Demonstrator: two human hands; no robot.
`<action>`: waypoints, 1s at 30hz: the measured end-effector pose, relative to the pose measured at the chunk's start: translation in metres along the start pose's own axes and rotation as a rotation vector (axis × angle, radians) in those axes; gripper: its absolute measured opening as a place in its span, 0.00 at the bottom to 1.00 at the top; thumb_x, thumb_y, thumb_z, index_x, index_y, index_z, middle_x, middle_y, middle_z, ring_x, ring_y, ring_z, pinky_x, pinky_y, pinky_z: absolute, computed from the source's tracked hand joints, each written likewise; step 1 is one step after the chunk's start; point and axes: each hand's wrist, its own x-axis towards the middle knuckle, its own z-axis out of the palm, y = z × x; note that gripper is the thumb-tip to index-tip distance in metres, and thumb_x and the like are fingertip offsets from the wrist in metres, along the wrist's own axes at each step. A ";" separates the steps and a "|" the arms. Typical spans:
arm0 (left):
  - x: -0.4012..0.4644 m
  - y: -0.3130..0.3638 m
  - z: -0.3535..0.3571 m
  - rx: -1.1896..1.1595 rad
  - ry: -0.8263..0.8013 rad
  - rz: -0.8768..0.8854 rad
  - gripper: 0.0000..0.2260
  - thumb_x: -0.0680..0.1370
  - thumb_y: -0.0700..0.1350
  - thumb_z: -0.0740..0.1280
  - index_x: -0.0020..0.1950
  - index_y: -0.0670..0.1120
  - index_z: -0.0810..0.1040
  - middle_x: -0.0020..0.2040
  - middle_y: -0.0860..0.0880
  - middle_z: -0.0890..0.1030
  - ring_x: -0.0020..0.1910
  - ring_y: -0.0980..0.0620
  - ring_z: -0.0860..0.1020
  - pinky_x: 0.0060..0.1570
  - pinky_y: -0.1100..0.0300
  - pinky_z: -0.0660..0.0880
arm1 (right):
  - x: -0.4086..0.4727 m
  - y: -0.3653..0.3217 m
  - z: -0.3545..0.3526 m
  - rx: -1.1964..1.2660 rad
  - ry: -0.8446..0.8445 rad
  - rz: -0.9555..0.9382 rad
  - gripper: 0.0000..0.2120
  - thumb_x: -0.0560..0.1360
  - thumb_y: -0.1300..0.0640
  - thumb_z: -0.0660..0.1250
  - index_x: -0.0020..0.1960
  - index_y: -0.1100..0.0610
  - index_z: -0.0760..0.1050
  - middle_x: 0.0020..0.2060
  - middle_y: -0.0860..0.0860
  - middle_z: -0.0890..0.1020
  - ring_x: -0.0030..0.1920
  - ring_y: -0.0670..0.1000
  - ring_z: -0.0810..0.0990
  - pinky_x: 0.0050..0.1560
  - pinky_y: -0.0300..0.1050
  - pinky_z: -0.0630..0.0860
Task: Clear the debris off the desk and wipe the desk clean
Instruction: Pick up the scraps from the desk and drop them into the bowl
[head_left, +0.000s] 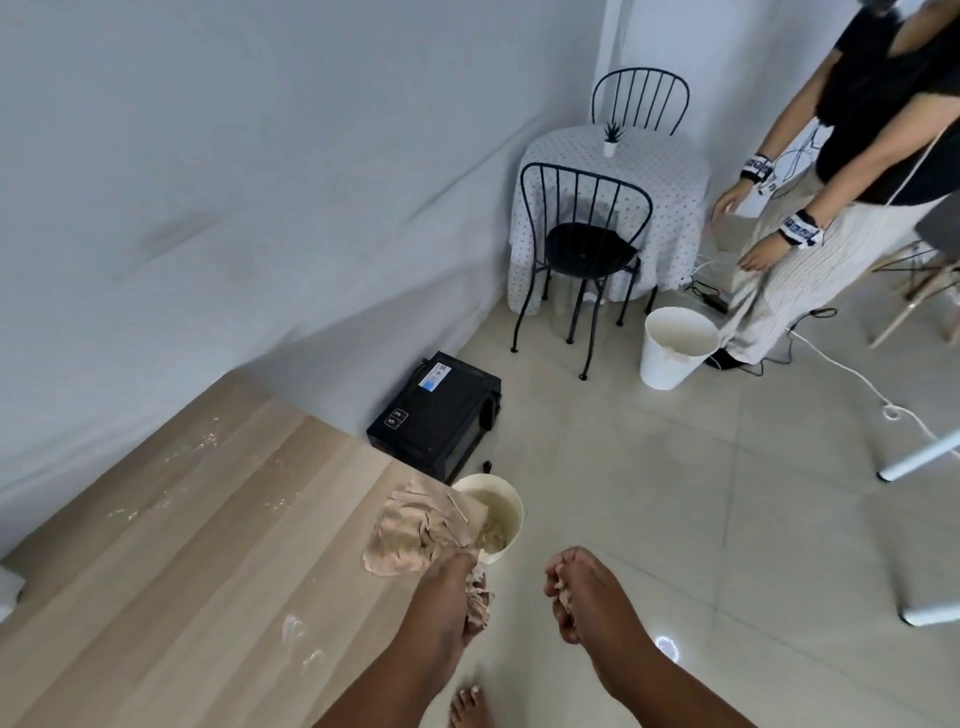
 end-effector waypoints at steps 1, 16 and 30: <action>0.009 0.005 0.007 0.007 -0.014 -0.012 0.08 0.81 0.45 0.63 0.55 0.43 0.79 0.38 0.45 0.76 0.33 0.50 0.74 0.30 0.59 0.69 | 0.007 -0.007 -0.004 -0.003 0.017 0.008 0.12 0.75 0.61 0.57 0.40 0.54 0.78 0.34 0.53 0.80 0.27 0.50 0.69 0.29 0.39 0.61; 0.099 0.060 0.054 0.068 -0.080 -0.052 0.06 0.81 0.43 0.63 0.50 0.43 0.79 0.33 0.48 0.74 0.30 0.51 0.74 0.31 0.60 0.68 | 0.108 -0.064 -0.004 0.024 0.089 0.079 0.17 0.77 0.64 0.57 0.35 0.52 0.77 0.32 0.53 0.78 0.25 0.49 0.67 0.27 0.37 0.59; 0.174 0.086 0.111 -0.079 0.187 -0.087 0.08 0.80 0.45 0.63 0.46 0.47 0.81 0.40 0.45 0.79 0.40 0.47 0.77 0.40 0.55 0.72 | 0.232 -0.115 -0.036 -0.135 -0.174 0.084 0.09 0.78 0.64 0.56 0.46 0.60 0.74 0.36 0.53 0.79 0.26 0.49 0.68 0.26 0.39 0.61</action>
